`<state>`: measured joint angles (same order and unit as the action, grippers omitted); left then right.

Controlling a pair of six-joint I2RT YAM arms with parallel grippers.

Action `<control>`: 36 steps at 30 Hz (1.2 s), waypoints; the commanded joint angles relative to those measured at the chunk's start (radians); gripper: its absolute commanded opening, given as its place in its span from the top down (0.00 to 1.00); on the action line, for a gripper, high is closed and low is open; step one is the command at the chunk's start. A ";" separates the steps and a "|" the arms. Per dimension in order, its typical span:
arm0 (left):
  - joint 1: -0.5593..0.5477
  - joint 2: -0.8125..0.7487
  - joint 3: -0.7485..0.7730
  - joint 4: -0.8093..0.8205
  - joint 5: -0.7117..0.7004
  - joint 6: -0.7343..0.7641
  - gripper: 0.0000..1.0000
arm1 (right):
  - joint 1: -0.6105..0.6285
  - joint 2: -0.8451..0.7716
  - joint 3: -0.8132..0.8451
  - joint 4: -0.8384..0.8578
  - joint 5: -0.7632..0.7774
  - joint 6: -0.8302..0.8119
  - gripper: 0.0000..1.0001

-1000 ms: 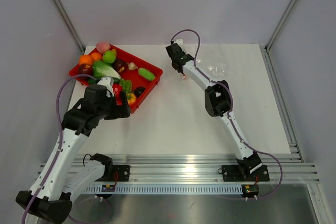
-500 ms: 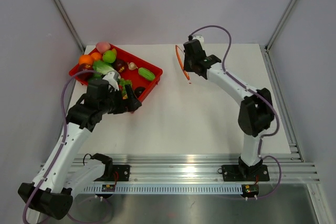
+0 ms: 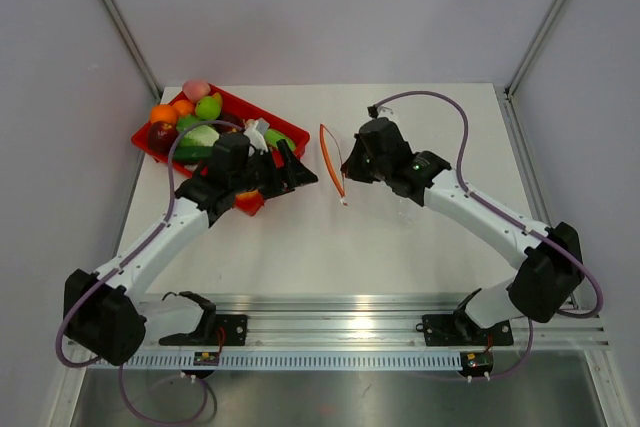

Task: Place the food in the zip-top bag and seal the zipper
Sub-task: Pick up the zipper food storage bag at the center of the board.

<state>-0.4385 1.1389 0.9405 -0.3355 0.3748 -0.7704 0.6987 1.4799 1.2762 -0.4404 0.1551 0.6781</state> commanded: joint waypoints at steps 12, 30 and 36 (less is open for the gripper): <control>-0.034 0.235 0.089 0.222 0.079 -0.115 0.26 | 0.048 -0.161 -0.067 0.016 -0.046 0.092 1.00; -0.155 0.378 0.146 0.233 0.032 -0.104 0.55 | 0.096 -0.240 -0.140 0.048 -0.055 0.121 1.00; -0.161 0.371 0.193 0.129 0.026 -0.037 1.00 | 0.108 -0.225 -0.107 -0.046 0.027 0.077 1.00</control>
<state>-0.5987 1.5242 1.0679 -0.1818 0.4129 -0.8608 0.7940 1.2728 1.1347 -0.4538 0.1204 0.7765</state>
